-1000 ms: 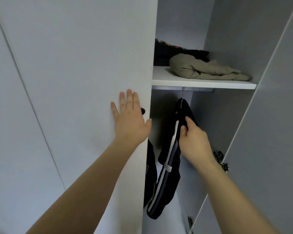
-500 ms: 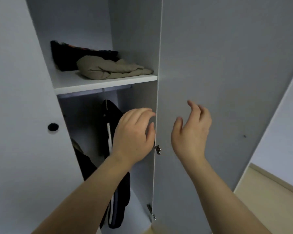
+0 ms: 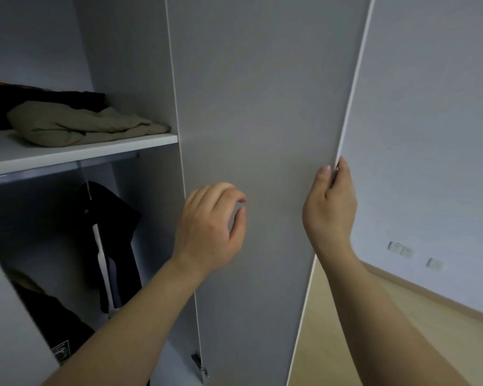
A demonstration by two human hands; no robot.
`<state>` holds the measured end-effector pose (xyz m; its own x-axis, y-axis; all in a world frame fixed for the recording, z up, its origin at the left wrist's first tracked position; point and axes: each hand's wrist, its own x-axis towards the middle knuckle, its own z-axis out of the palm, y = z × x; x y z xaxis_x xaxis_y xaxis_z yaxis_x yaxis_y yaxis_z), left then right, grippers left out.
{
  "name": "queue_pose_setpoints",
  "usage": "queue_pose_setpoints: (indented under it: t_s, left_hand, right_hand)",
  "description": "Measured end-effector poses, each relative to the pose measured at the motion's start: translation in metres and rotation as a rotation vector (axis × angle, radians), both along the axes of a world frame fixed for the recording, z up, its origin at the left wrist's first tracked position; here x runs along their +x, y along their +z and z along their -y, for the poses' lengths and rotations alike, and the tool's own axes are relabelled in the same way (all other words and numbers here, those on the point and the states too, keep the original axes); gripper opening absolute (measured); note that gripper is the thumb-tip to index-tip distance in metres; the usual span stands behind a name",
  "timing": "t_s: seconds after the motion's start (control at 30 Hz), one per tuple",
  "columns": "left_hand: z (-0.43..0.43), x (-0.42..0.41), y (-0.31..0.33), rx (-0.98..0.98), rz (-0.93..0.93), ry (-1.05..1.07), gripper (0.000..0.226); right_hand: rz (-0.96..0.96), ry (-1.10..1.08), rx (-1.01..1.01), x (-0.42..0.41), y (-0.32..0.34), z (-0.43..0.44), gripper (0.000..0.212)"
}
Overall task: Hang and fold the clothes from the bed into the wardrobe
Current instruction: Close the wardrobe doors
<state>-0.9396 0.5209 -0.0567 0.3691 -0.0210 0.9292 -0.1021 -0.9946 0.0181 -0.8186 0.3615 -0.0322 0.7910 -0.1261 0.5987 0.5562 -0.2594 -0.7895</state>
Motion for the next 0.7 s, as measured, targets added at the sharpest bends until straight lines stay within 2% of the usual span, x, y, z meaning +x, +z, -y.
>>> queue_pose_setpoints:
  t_s: [0.3,0.47,0.7]
  left_hand:
    - [-0.012,-0.010,0.000,-0.050,-0.022,0.075,0.010]
    - [-0.026,-0.023,0.001,-0.122,0.003,0.120,0.013]
    - [-0.040,-0.051,0.004,-0.184,0.088,0.168,0.021]
  right_hand:
    - [0.037,0.072,0.010,-0.023,-0.006,0.000,0.023]
    - [0.172,0.172,-0.016,-0.047,-0.014,-0.010,0.020]
    - [0.449,0.423,-0.054,-0.075,-0.009,-0.031,0.020]
